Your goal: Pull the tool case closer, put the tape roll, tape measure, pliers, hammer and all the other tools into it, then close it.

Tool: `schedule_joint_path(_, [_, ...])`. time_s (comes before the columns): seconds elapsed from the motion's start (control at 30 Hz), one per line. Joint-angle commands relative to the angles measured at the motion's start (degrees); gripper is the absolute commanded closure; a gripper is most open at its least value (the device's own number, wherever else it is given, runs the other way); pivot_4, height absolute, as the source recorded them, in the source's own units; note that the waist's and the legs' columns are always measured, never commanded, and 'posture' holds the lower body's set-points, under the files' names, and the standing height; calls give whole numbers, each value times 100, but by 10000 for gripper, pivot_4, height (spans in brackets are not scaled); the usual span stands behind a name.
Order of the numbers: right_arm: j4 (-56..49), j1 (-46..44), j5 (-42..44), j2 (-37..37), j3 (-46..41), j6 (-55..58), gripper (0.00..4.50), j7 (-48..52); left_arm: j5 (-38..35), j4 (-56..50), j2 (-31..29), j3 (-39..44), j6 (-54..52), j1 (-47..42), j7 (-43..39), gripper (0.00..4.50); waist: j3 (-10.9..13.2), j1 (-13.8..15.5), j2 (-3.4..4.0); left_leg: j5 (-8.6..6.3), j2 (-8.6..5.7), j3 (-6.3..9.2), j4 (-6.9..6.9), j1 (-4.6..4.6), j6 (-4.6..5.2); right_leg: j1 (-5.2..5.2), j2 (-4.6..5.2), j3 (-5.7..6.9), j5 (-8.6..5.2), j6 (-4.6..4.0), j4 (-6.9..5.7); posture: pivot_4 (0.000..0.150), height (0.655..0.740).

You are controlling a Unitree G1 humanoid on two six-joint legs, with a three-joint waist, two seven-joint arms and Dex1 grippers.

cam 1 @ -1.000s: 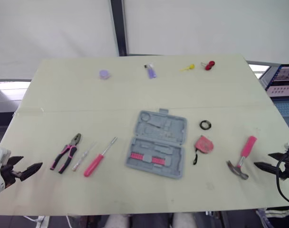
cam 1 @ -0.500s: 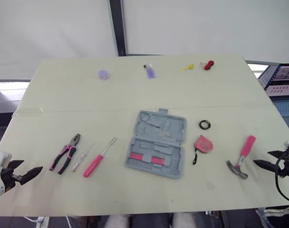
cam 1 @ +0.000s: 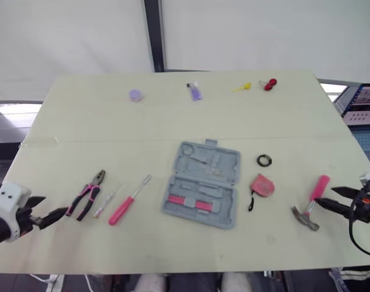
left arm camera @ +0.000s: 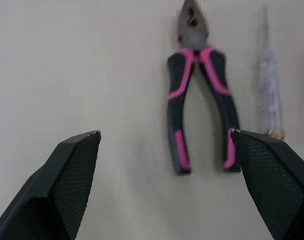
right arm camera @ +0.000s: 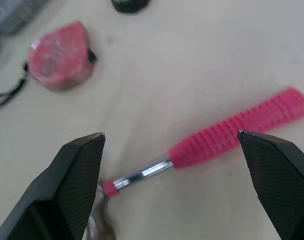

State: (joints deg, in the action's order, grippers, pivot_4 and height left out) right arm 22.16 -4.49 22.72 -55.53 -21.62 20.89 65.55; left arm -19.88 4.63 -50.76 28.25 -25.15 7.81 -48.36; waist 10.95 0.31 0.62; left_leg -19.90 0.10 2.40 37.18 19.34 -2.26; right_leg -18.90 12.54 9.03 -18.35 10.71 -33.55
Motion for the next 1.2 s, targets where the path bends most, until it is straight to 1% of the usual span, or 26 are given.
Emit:
schedule_joint_path(0.03, [-1330, 129, 372, 178, -27, 553, 0, -260, -83, -482, -187, -536, -256, -633, -162, 404, 0, 5, -1, 0, 1, 0, 1, -1, 0, 0, -2, 0, 0, 0, 0, 1500, 7400])
schedule_joint_path(0.1, [-1999, 136, 521, 373, 89, 861, 0, -479, -52, -538, -155, -1002, -388, -1170, -293, 404, 0, 11, -1, 0, 2, 0, 0, 1, 0, 0, -2, -1, 1, 0, 1, 1500, 7400])
schedule_joint_path(0.2, [-2873, 98, 657, 708, 432, 1221, 0, -797, -32, -496, 203, -1832, -392, -2192, -543, 404, 0, 35, -1, 0, 1, 0, -2, 2, 0, -1, -4, -1, 1, 1, 3, 1500, 7400])
schedule_joint_path(0.27, [-3278, 37, 559, 887, 746, 1322, 0, -1026, 168, -262, 505, -2410, -202, -2795, -692, 5584, 0, 57, -1, 0, 1, 0, 5, 3, 0, -2, -5, 0, 2, 1, -1, 1500, 7400])
schedule_joint_path(0.3, [-3366, -5, 513, 946, 845, 1341, 5359, -1107, 278, -97, 645, -2643, -73, -3039, -763, 8497, 0, 72, -1, 0, 0, 0, 8, 3, 0, -2, -4, -3, 3, 2, -4, 1500, 7400])
schedule_joint_path(0.33, [-3404, -56, 452, 1001, 954, 1322, 8087, -1163, 436, 113, 758, -2878, 95, -3267, -829, 12684, -1, 87, -1, 0, 0, 0, 12, 4, 0, -2, -5, -3, 3, 2, -5, 1500, 7400])
schedule_joint_path(0.37, [-3435, -108, 382, 1064, 1103, 1297, 13388, -1220, 689, 422, 858, -3157, 366, -3502, -892, 18603, -1, 83, -2, 0, -1, -1, 15, 4, 0, -2, -5, -4, 4, 2, -7, 1500, 7400])
schedule_joint_path(0.5, [-3540, -241, -229, 1183, 1863, 1075, 33066, -1511, 1301, 1582, 1398, -3912, 1133, -4346, -1063, 38115, -1, 92, -5, 0, 0, -2, 13, 13, 1, -13, -10, -4, 5, 1, -6, 1500, 7400])
schedule_joint_path(0.53, [-3547, -266, -340, 1207, 1986, 1048, 38160, -1572, 1450, 1819, 1494, -4063, 1309, -4491, -1094, 43644, -3, 99, -7, 0, 0, -2, 13, 20, 1, -20, -10, -3, 5, 1, -6, 1500, 7400])
schedule_joint_path(0.57, [-3525, -313, -504, 1245, 2143, 1010, 42824, -1670, 1605, 2121, 1636, -4203, 1503, -4667, -1088, 45000, -4, 101, -9, 0, -2, -2, 16, 31, 1, -30, -9, -4, 5, 2, -8, 1500, 7400])
schedule_joint_path(0.6, [-3502, -348, -604, 1269, 2236, 989, 44058, -1735, 1698, 2342, 1728, -4271, 1644, -4782, -1087, 45000, -5, 101, -9, 1, -2, -2, 23, 48, 2, -47, -9, -3, 6, 1, -12, 1500, 7400])
schedule_joint_path(0.67, [-3417, -438, -816, 1346, 2421, 929, 44058, -1869, 1882, 2804, 1898, -4368, 1916, -4985, -1049, 45000, -5, 99, -9, 1, -2, -2, 45, 86, 3, -79, -9, -1, 10, 1, -21, 1500, 7400])
schedule_joint_path(0.83, [-3289, -611, -1177, 1494, 2700, 929, 44058, -2113, 2067, 3651, 2292, -4404, 2311, -5301, -1012, 45000, -5, 77, -10, 1, -2, -2, 59, 95, 5, -82, -9, -1, 15, 2, -25, 1500, 7400])
schedule_joint_path(0.9, [-3234, -645, -1279, 1533, 2749, 922, 44058, -2167, 2186, 3968, 2431, -4412, 2496, -5410, -876, 45000, -5, 85, -11, 2, -2, -2, 64, 94, 6, -80, -8, -1, 17, 3, -26, 1500, 7400])
schedule_joint_path(1.03, [-3133, -719, -1326, 1613, 2757, 911, 44058, -2192, 2238, 4302, 2659, -4335, 2686, -5523, -771, 45000, -6, 102, -11, 2, -2, -2, 67, 96, 7, -79, -8, -1, 19, 4, -26, 1500, 7400])
schedule_joint_path(1.2, [-2994, -811, -1376, 1660, 2791, 861, 44058, -2166, 2323, 4419, 2848, -4320, 2821, -5524, -691, 45000, -6, 102, -11, 2, -3, -2, 74, 96, 8, -77, -8, -1, 22, 4, -27, 1500, 7400])
